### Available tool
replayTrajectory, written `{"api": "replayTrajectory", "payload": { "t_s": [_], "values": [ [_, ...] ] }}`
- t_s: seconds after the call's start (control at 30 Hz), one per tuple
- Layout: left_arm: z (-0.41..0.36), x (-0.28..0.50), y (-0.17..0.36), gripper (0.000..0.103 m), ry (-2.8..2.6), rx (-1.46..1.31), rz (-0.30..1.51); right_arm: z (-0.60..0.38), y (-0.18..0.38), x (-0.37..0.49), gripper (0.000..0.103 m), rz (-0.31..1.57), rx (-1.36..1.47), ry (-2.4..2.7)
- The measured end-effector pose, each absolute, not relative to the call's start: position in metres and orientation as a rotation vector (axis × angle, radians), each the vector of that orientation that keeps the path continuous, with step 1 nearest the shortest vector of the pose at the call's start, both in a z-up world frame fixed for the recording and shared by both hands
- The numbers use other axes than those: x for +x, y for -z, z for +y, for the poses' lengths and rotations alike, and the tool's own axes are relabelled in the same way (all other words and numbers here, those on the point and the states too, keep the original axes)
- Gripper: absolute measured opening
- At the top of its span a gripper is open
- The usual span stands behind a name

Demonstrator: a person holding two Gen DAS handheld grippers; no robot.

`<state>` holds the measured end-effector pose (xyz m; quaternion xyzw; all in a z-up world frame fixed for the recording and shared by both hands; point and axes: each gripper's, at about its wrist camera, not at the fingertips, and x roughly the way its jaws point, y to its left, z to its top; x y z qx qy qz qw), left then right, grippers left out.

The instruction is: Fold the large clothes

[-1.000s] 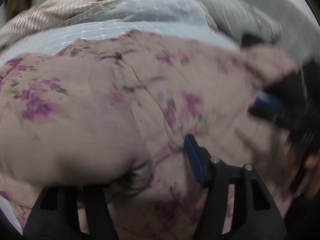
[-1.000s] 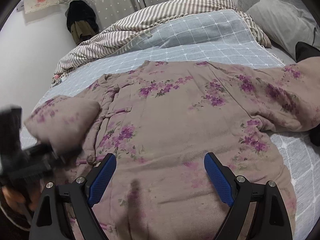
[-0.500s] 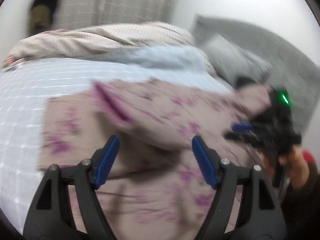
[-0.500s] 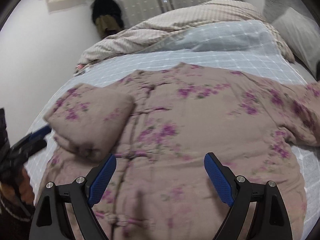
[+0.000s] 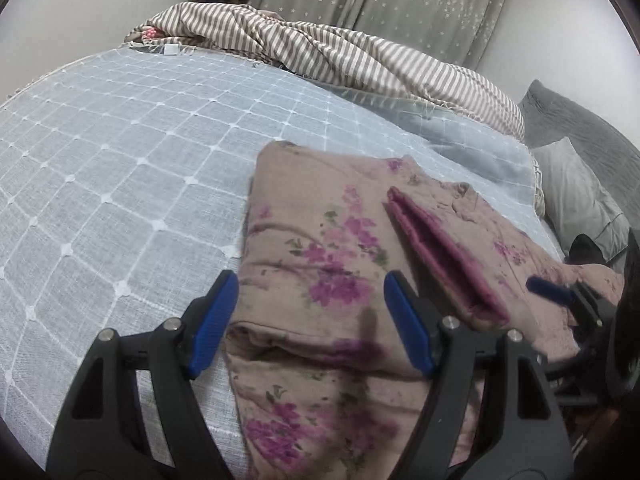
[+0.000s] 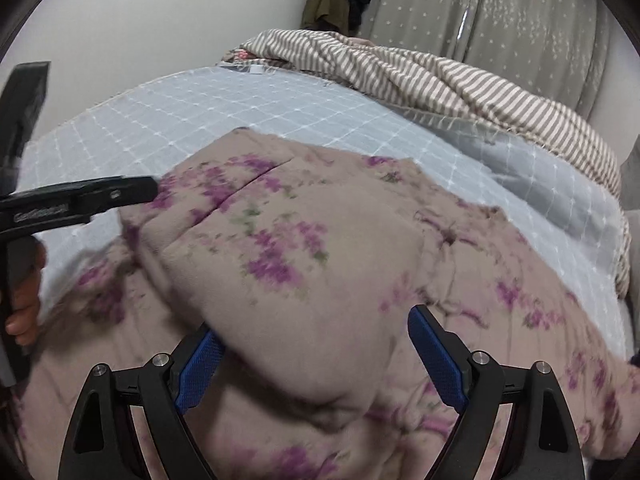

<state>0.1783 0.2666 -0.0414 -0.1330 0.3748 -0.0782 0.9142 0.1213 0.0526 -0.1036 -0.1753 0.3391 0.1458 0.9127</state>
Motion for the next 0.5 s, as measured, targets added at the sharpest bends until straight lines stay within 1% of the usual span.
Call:
{"api": "replayTrajectory", "payload": {
  "t_s": [0.13, 0.3, 0.37, 0.43, 0.5],
  "values": [
    [0.271, 0.179, 0.043, 0.076, 0.155, -0.283, 0.776, 0.006, 0.079, 0.128, 0.09, 0.633, -0.271, -0.21],
    [0.276, 0.184, 0.044, 0.076, 0.186, -0.337, 0.785, -0.081, 0.042, 0.106, 0.091, 0.596, -0.018, -0.213],
    [0.279, 0.188, 0.047, 0.076, 0.182, -0.361, 0.794, -0.106, 0.037, 0.1, 0.094, 0.586, 0.045, -0.238],
    [0.283, 0.191, 0.051, 0.076, 0.184, -0.409, 0.809, -0.131, 0.038, 0.1, 0.094, 0.579, 0.086, -0.201],
    [0.287, 0.193, 0.055, 0.075, 0.198, -0.458, 0.822, -0.145, 0.046, 0.107, 0.094, 0.613, 0.125, -0.151]
  ]
}}
